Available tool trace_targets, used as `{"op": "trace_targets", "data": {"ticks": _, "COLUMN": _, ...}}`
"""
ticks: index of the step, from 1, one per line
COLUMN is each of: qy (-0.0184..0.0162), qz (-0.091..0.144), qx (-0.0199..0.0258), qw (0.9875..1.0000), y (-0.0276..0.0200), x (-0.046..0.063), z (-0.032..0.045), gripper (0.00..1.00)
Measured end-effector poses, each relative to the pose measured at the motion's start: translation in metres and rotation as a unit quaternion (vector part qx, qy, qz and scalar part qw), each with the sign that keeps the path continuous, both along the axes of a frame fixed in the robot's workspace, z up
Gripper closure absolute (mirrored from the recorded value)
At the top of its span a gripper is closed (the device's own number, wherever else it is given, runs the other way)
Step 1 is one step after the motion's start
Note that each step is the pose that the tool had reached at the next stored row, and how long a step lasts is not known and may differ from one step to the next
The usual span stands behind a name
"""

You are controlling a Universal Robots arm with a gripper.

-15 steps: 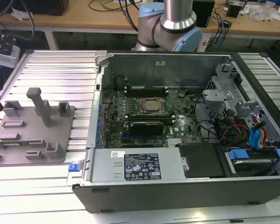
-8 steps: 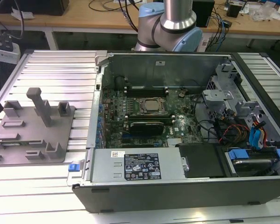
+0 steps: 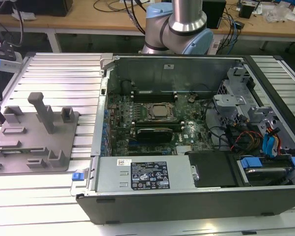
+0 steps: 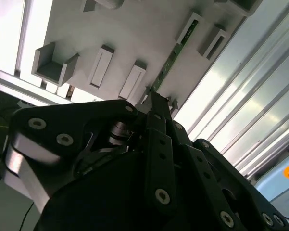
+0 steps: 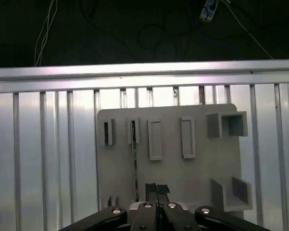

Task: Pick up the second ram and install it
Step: 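Pick up the second ram and move it above second insertion slot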

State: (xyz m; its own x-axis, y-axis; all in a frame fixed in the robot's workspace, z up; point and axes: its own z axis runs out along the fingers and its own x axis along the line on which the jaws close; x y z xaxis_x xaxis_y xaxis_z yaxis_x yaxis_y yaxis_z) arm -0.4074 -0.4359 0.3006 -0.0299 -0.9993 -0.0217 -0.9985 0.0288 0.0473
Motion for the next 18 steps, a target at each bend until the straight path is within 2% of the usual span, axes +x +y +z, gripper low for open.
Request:
{"op": "trace_targets", "data": {"ticks": 2, "qy": 0.0000, "qz": 0.016, "qx": 0.0000, "qw": 0.9999, "y": -0.0047, "x": 0.000, "z": -0.0070, "gripper": 0.92}}
{"op": "trace_targets", "data": {"ticks": 8, "qy": -0.0007, "qz": 0.040, "qx": 0.0002, "qw": 0.9992, "y": -0.0067, "x": 0.000, "z": -0.0162, "gripper": 0.92}}
{"op": "trace_targets", "data": {"ticks": 10, "qy": -0.0007, "qz": 0.047, "qx": 0.0002, "qw": 0.9989, "y": -0.0083, "x": 0.000, "z": -0.0226, "gripper": 0.92}}
{"op": "trace_targets", "data": {"ticks": 13, "qy": -0.0006, "qz": 0.053, "qx": 0.0001, "qw": 0.9986, "y": -0.0101, "x": 0.000, "z": -0.0283, "gripper": 0.92}}
{"op": "trace_targets", "data": {"ticks": 15, "qy": -0.0005, "qz": 0.057, "qx": 0.0001, "qw": 0.9984, "y": -0.0119, "x": 0.000, "z": -0.0317, "gripper": 0.92}}
{"op": "trace_targets", "data": {"ticks": 18, "qy": -0.0007, "qz": 0.067, "qx": 0.0002, "qw": 0.9977, "y": -0.0175, "x": 0.000, "z": -0.0402, "gripper": 0.92}}
